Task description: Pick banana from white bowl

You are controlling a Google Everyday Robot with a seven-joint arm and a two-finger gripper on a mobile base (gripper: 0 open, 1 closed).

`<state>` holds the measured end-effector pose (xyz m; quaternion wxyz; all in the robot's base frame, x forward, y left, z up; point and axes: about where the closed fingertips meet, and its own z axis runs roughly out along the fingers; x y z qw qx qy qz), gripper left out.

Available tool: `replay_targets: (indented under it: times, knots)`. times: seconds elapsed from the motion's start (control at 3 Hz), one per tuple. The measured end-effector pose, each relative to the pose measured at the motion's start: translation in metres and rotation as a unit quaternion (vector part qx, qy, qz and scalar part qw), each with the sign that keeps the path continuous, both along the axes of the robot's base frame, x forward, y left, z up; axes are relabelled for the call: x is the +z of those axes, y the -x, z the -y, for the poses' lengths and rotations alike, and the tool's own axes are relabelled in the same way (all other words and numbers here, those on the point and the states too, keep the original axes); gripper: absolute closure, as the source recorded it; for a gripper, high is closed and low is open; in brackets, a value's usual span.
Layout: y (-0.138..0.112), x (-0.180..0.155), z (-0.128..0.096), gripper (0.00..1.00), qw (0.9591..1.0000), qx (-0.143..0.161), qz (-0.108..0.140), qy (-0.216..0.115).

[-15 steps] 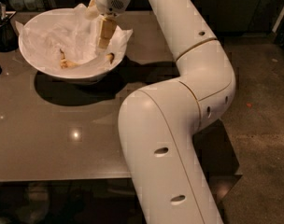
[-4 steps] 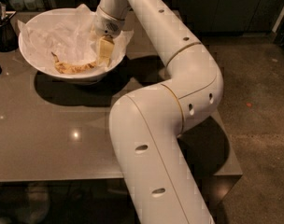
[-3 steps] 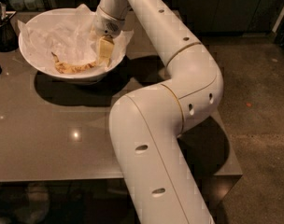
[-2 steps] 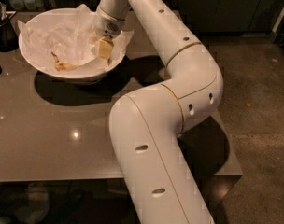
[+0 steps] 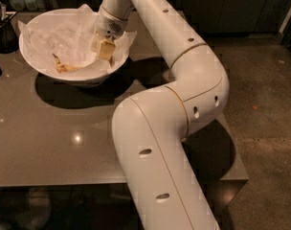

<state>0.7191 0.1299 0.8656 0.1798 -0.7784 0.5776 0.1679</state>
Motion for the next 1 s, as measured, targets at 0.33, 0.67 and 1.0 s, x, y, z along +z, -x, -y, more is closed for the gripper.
replay_targets:
  times: [0.33,0.67,1.0]
  knots:
    - [0.0,0.0,0.0,0.36,1.0,0.0,0.0,0.0]
    - [0.0,0.0,0.0,0.38,1.0,0.0,0.0,0.0]
    - [0.0,0.0,0.0,0.4,1.0,0.0,0.0,0.0]
